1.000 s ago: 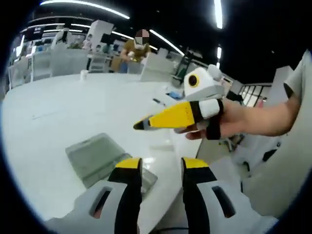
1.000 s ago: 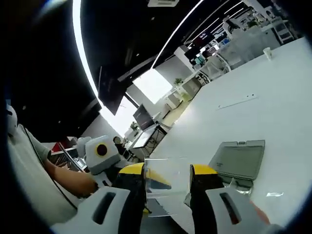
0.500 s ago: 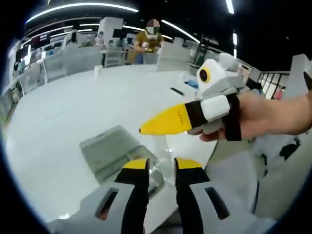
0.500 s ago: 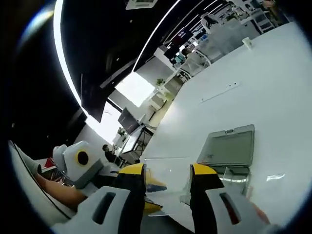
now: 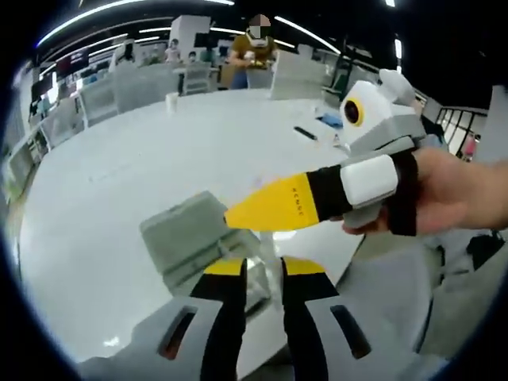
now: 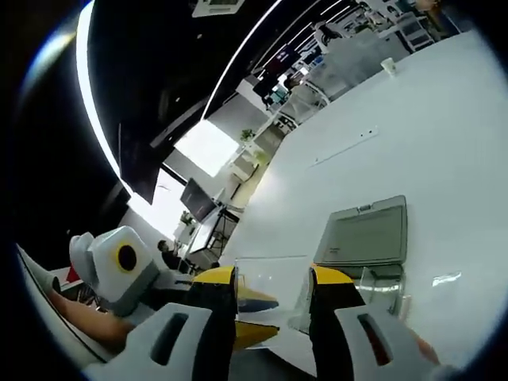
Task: Insert the divider into the dual guide fixture by aligning both edges with the guide slots and pushing it downward to the bottom, including one-sided entry, uneven engagement, binding, and posture correction.
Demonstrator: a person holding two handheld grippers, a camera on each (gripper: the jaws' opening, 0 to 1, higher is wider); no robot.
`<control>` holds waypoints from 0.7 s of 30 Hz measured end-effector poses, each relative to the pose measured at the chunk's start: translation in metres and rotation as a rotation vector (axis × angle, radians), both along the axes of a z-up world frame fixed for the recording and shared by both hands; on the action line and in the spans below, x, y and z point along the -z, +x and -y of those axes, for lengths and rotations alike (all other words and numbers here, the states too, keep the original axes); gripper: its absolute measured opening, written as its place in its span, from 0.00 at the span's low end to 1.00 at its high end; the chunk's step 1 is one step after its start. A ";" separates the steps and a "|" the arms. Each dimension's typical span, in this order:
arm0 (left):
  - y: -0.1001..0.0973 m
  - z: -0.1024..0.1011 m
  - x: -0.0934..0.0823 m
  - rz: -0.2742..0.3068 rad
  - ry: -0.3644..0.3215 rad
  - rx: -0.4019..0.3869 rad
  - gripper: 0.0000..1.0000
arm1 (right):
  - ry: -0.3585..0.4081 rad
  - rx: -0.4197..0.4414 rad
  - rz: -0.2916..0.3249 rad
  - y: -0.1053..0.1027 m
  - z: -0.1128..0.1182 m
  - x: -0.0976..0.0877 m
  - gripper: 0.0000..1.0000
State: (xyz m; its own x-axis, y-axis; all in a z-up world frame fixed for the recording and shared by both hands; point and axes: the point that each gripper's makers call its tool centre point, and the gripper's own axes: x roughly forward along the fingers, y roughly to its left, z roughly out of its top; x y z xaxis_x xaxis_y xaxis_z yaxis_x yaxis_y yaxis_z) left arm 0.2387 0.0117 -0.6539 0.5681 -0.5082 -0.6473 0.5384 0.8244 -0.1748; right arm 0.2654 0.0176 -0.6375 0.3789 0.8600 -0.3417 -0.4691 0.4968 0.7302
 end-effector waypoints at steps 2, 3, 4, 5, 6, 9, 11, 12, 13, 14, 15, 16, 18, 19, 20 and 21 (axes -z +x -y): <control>0.000 0.000 0.001 -0.002 0.003 -0.003 0.13 | -0.008 0.008 -0.001 0.000 0.000 0.001 0.31; -0.001 0.000 0.002 -0.007 0.004 -0.003 0.13 | -0.017 0.012 0.000 0.000 0.000 0.002 0.31; 0.000 0.000 0.002 -0.008 0.004 -0.004 0.13 | -0.018 0.015 0.000 0.000 0.000 0.002 0.31; 0.000 0.001 0.002 -0.008 0.001 -0.008 0.12 | -0.025 0.023 0.002 0.001 0.001 0.003 0.31; 0.000 0.001 0.001 -0.007 0.001 -0.011 0.12 | -0.030 0.026 0.003 0.002 0.001 0.004 0.31; 0.001 0.000 0.001 -0.007 0.005 -0.018 0.12 | -0.034 0.036 -0.003 0.002 0.001 0.005 0.31; 0.002 -0.001 0.002 -0.014 0.009 -0.028 0.12 | -0.042 0.043 -0.003 0.002 0.000 0.006 0.31; 0.002 -0.002 0.002 -0.017 0.010 -0.033 0.12 | -0.047 0.051 -0.002 0.003 0.000 0.006 0.31; 0.002 -0.002 0.003 -0.020 0.010 -0.037 0.12 | -0.051 0.057 -0.001 0.003 0.000 0.007 0.31; 0.002 -0.002 0.004 -0.023 0.012 -0.040 0.12 | -0.052 0.061 -0.002 0.004 0.000 0.006 0.31; 0.002 -0.002 0.005 -0.025 0.014 -0.042 0.12 | -0.054 0.066 -0.003 0.004 -0.001 0.006 0.31; 0.002 -0.002 0.005 -0.026 0.013 -0.043 0.12 | -0.066 0.072 -0.003 0.005 0.000 0.008 0.31; 0.002 -0.001 0.006 -0.024 0.018 -0.046 0.12 | -0.072 0.080 -0.001 0.006 0.000 0.008 0.31; 0.002 -0.001 0.006 -0.024 0.018 -0.049 0.12 | -0.078 0.085 0.000 0.006 0.000 0.009 0.31; 0.003 -0.001 0.007 -0.026 0.021 -0.052 0.12 | -0.078 0.086 -0.003 0.006 0.000 0.009 0.31; 0.003 -0.002 0.007 -0.028 0.027 -0.054 0.12 | -0.080 0.087 -0.002 0.006 0.000 0.009 0.31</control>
State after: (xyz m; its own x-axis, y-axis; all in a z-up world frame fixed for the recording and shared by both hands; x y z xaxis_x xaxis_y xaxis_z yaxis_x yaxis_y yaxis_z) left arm 0.2413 0.0135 -0.6610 0.5759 -0.4596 -0.6761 0.4881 0.8567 -0.1667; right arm 0.2717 0.0180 -0.6466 0.4501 0.7938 -0.4091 -0.4199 0.5924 0.6875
